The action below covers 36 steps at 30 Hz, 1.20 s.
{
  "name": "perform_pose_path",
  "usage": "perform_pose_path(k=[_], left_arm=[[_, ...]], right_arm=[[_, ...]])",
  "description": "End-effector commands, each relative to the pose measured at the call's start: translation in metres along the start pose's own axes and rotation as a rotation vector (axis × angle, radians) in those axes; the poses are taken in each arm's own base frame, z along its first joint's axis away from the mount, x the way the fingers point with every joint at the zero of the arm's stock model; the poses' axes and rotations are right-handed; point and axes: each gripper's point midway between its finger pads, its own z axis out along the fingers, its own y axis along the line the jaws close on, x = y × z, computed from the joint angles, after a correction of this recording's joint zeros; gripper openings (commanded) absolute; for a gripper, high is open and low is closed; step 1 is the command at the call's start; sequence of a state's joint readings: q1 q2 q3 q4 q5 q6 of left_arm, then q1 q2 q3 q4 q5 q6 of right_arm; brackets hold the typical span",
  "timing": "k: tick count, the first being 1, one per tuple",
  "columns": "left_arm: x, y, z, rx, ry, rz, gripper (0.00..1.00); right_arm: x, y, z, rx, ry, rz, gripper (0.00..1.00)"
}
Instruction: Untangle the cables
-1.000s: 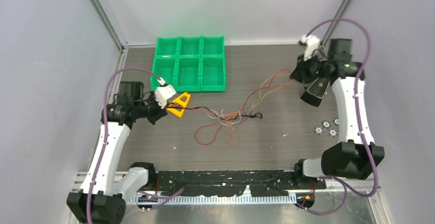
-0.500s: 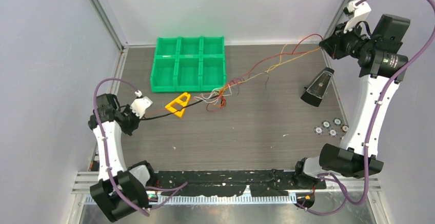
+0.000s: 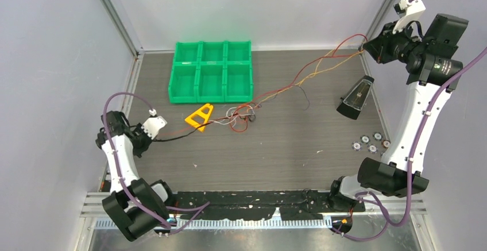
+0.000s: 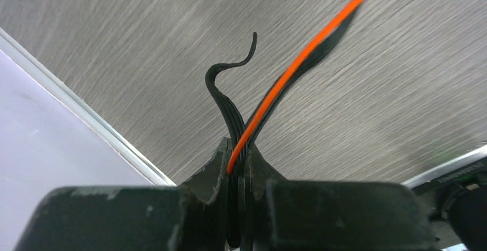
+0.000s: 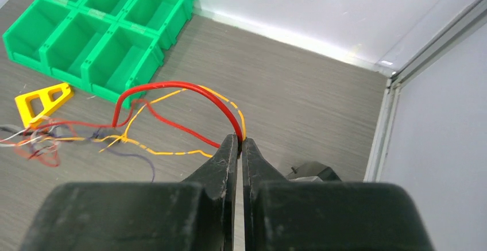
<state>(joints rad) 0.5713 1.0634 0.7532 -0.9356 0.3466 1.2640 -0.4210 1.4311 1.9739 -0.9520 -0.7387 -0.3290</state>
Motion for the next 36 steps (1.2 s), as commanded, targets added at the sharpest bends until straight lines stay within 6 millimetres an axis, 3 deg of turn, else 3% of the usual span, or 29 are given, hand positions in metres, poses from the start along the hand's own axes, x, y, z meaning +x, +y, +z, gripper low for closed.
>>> perform_pose_path(k=[1,4,7,11,14,16,17,18,19,20,21,22,23,24,26,29,32,36], left_arm=[[-0.06,-0.015,-0.033,0.035,-0.193,0.006,0.0],[-0.114,-0.047,-0.058,0.098,-0.342,0.056,0.0],[-0.164,-0.074,-0.08,0.135,-0.478,0.109,0.0],[-0.207,-0.109,-0.096,0.24,-0.578,0.156,0.0],[-0.208,-0.116,-0.084,0.288,-0.541,0.181,0.0],[-0.191,-0.116,-0.064,0.293,-0.453,0.243,0.0],[-0.178,-0.118,-0.052,0.303,-0.406,0.291,0.0],[-0.164,-0.122,-0.043,0.322,-0.357,0.333,0.0],[-0.149,-0.127,-0.033,0.342,-0.309,0.376,0.0],[-0.139,-0.13,-0.027,0.351,-0.274,0.41,0.01],[-0.134,-0.133,-0.024,0.359,-0.253,0.427,0.16],[-0.133,-0.135,-0.025,0.366,-0.25,0.431,0.37],[-0.138,-0.135,-0.029,0.372,-0.266,0.424,0.56],[-0.145,-0.136,-0.033,0.382,-0.282,0.403,0.7],[-0.171,-0.132,-0.044,0.388,-0.348,0.339,0.85],[-0.214,-0.125,-0.053,0.414,-0.421,0.213,0.91],[-0.255,-0.122,-0.043,0.43,-0.455,0.16,0.85],[-0.305,-0.141,-0.017,0.486,-0.472,0.182,0.78]], right_arm=[[0.008,0.024,0.008,-0.099,-0.004,0.011,0.05],[0.021,0.059,0.013,-0.207,0.021,0.015,0.06],[0.029,0.108,0.021,-0.355,0.038,0.007,0.05],[0.033,0.153,0.02,-0.503,0.041,0.026,0.06],[0.045,0.152,0.026,-0.494,0.067,0.025,0.05],[0.071,0.137,0.038,-0.425,0.137,-0.042,0.05],[0.098,0.125,0.044,-0.374,0.218,-0.054,0.05],[0.113,0.117,0.048,-0.359,0.252,-0.119,0.05],[0.145,0.11,0.05,-0.337,0.349,-0.12,0.05],[0.16,0.107,0.051,-0.348,0.387,-0.172,0.14],[0.186,0.103,0.049,-0.352,0.464,-0.191,0.25],[0.197,0.103,0.048,-0.361,0.5,-0.193,0.5],[0.211,0.104,0.045,-0.379,0.546,-0.193,0.64],[0.214,0.105,0.044,-0.386,0.557,-0.189,0.82],[0.212,0.111,0.045,-0.417,0.543,-0.168,0.94],[0.196,0.121,0.054,-0.43,0.497,-0.13,0.98],[0.188,0.144,0.07,-0.49,0.471,-0.105,0.97],[0.204,0.178,0.096,-0.583,0.516,0.059,0.91]])
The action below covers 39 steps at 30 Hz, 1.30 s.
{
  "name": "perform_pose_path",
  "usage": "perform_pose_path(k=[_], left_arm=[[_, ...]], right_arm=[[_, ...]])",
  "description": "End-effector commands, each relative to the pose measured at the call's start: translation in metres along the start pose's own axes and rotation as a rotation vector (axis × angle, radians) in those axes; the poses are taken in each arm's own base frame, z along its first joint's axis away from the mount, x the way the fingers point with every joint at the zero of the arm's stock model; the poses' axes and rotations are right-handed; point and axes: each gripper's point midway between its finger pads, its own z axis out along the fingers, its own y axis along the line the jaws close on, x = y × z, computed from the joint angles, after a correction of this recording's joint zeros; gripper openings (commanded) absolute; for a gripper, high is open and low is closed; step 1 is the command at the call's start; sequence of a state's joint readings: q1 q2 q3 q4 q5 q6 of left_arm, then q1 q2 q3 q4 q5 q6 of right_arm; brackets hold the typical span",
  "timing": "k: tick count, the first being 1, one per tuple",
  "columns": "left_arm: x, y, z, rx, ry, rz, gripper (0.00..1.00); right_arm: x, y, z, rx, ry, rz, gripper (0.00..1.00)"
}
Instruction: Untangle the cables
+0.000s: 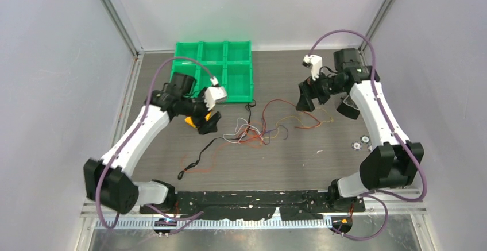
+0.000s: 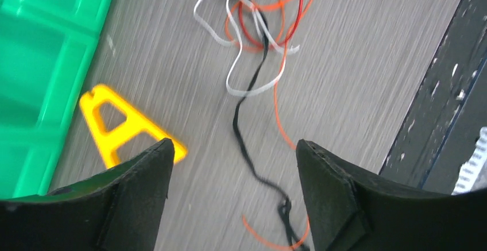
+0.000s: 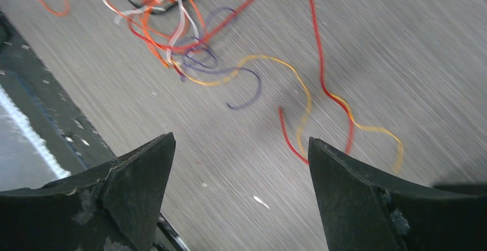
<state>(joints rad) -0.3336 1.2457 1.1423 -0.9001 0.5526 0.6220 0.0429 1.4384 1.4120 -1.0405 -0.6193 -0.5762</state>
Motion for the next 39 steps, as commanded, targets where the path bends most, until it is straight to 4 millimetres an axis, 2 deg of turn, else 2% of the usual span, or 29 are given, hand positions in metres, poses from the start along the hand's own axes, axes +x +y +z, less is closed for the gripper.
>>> perform_pose_path(k=[1,4,9,12,16,24,26,30,36,37,39], left_arm=[[-0.052,0.01,0.049,0.043,-0.076,-0.013,0.76],[-0.063,0.023,0.081,0.023,-0.029,0.016,0.71],[-0.064,0.043,0.124,0.014,0.045,0.041,0.64],[-0.057,0.045,0.143,0.026,0.103,0.086,0.57],[-0.04,0.047,0.162,0.037,0.168,0.125,0.54],[-0.035,0.039,0.182,0.058,0.256,0.186,0.4],[-0.033,0.037,0.186,0.071,0.279,0.19,0.33],[-0.03,0.032,0.188,0.111,0.314,0.19,0.0],[-0.033,0.012,0.159,0.159,0.275,0.22,0.0],[-0.035,0.011,0.156,0.151,0.259,0.22,0.07],[-0.035,0.014,0.155,0.129,0.257,0.22,0.37]], right_arm=[[-0.022,0.017,0.039,-0.137,-0.051,0.111,0.87],[-0.018,0.014,0.067,-0.164,-0.033,0.189,0.81],[-0.01,0.009,0.095,-0.187,-0.006,0.248,0.75],[-0.007,0.007,0.101,-0.183,-0.002,0.245,0.74],[-0.002,0.007,0.103,-0.183,0.008,0.238,0.74],[-0.001,0.007,0.096,-0.159,-0.002,0.2,0.74],[-0.003,0.006,0.091,-0.147,-0.009,0.193,0.74],[-0.007,0.001,0.081,-0.122,-0.035,0.204,0.74],[-0.017,-0.01,0.056,-0.114,-0.109,0.245,0.75],[-0.017,-0.01,0.055,-0.119,-0.112,0.247,0.76],[-0.016,-0.006,0.055,-0.138,-0.112,0.249,0.77]])
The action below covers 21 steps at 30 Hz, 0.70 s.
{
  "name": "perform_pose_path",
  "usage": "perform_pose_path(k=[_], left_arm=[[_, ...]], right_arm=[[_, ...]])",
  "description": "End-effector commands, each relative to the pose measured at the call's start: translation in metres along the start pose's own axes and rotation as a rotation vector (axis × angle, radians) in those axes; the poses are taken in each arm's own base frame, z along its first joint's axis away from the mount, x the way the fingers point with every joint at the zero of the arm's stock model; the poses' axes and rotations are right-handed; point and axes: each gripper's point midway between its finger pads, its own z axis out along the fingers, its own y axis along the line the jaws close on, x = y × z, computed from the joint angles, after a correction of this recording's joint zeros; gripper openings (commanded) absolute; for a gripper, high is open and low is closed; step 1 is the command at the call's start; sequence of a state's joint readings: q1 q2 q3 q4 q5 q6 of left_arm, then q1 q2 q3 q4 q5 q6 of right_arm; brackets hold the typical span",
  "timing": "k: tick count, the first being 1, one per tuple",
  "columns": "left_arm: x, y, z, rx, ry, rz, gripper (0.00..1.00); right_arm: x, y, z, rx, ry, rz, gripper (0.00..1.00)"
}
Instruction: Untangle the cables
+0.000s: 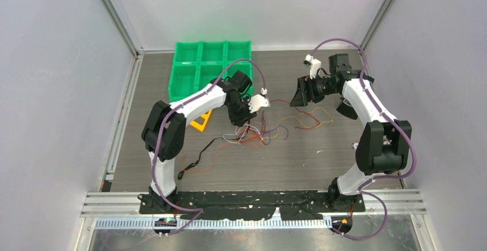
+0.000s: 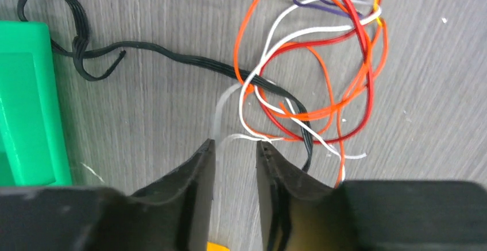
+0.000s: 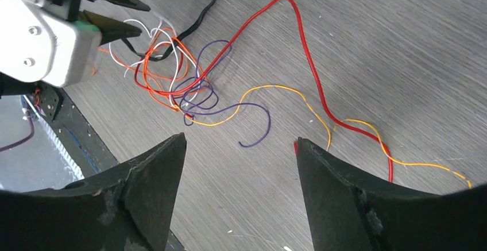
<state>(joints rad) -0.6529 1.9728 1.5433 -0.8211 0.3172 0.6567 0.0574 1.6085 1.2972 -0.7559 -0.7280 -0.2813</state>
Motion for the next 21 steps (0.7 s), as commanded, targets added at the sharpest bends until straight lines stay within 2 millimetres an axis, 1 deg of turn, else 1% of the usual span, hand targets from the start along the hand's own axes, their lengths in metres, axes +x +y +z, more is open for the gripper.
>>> perform_pose_path(k=[1,2,4,7,11,13,14,15,17,18,19,20,21], left_arm=[[-0.01,-0.002,-0.026,-0.043,-0.048,0.015,0.43],[-0.008,0.003,-0.023,-0.06,-0.024,-0.005,0.46],[0.0,0.013,-0.017,-0.087,0.04,-0.049,0.48],[0.009,0.016,-0.006,-0.067,0.112,-0.094,0.48],[0.023,0.017,0.006,-0.066,0.165,-0.1,0.46],[0.028,0.013,0.011,-0.052,0.174,-0.101,0.42],[0.029,0.011,0.012,-0.047,0.171,-0.101,0.35],[0.028,0.01,0.012,-0.04,0.166,-0.098,0.26],[0.023,0.005,0.004,-0.029,0.138,-0.102,0.04],[0.017,0.003,-0.004,-0.03,0.111,-0.107,0.0],[0.008,-0.002,-0.016,-0.029,0.067,-0.111,0.0],[-0.008,-0.009,-0.036,-0.03,-0.009,-0.115,0.0],[-0.018,-0.014,-0.052,-0.036,-0.066,-0.126,0.0]], right_arm=[[-0.015,0.016,-0.014,-0.047,-0.063,-0.033,0.77],[-0.015,0.018,-0.014,-0.058,-0.063,-0.03,0.77],[-0.013,0.019,-0.013,-0.066,-0.061,-0.027,0.78],[-0.012,0.021,-0.015,-0.064,-0.064,-0.037,0.78],[-0.012,0.019,-0.017,-0.053,-0.062,-0.05,0.78],[-0.011,0.018,-0.017,-0.051,-0.06,-0.052,0.78],[-0.011,0.017,-0.017,-0.049,-0.061,-0.056,0.78],[-0.011,0.017,-0.017,-0.047,-0.06,-0.057,0.78],[-0.009,0.017,-0.016,-0.049,-0.058,-0.061,0.79],[-0.008,0.018,-0.017,-0.051,-0.06,-0.067,0.79],[-0.007,0.02,-0.017,-0.058,-0.063,-0.072,0.8],[-0.006,0.021,-0.017,-0.059,-0.07,-0.079,0.81],[-0.007,0.025,-0.019,-0.06,-0.085,-0.093,0.82]])
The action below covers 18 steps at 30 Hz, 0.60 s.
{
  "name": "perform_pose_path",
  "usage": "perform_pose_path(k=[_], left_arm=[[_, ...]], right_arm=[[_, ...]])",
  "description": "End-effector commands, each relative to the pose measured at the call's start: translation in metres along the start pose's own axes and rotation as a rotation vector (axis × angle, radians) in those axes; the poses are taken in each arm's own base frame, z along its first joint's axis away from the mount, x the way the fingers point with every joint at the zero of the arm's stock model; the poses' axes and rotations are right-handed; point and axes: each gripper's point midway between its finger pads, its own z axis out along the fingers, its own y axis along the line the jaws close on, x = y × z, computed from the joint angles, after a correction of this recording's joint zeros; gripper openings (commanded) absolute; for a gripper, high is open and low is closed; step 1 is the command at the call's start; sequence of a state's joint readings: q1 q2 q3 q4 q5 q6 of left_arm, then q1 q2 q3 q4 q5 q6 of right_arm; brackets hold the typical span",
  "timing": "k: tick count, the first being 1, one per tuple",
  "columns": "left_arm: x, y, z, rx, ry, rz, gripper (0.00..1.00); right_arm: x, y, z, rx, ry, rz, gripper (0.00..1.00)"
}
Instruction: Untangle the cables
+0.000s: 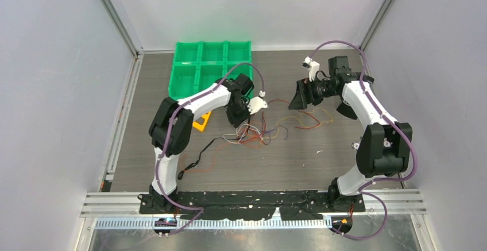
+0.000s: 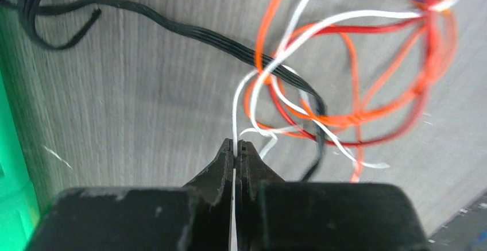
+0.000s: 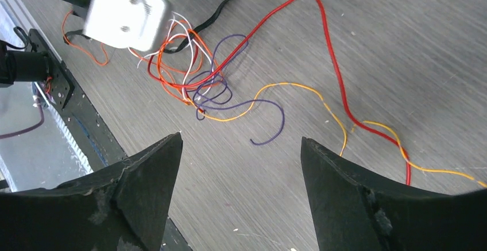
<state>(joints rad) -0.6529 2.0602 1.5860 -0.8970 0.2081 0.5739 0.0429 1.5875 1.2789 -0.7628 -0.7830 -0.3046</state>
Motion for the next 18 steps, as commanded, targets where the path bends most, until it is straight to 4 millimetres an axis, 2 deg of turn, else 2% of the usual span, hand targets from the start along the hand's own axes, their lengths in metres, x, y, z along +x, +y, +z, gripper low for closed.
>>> perform_pose_path(k=[1,4,10,13,16,17,18], left_arm=[[-0.042,-0.029,-0.094,-0.005,-0.289,-0.021,0.0],[-0.057,-0.047,-0.143,-0.018,-0.443,-0.036,0.0],[-0.062,-0.061,-0.212,-0.082,-0.542,-0.062,0.0],[-0.065,-0.068,-0.244,-0.103,-0.606,-0.074,0.0],[-0.071,-0.078,-0.272,-0.088,-0.664,-0.075,0.0],[-0.074,-0.08,-0.28,-0.084,-0.682,-0.074,0.0],[-0.077,-0.082,-0.289,-0.087,-0.7,-0.079,0.0]], right_arm=[[-0.008,0.021,-0.009,-0.018,-0.072,-0.094,0.83],[-0.013,0.037,-0.007,-0.013,-0.114,-0.155,0.86],[-0.039,0.073,0.003,-0.067,-0.257,-0.279,0.98],[-0.058,0.108,0.008,-0.138,-0.367,-0.351,0.96],[-0.086,0.158,0.004,-0.242,-0.516,-0.43,0.95],[-0.089,0.165,0.009,-0.264,-0.514,-0.422,0.95],[-0.097,0.182,0.01,-0.303,-0.537,-0.429,0.95]])
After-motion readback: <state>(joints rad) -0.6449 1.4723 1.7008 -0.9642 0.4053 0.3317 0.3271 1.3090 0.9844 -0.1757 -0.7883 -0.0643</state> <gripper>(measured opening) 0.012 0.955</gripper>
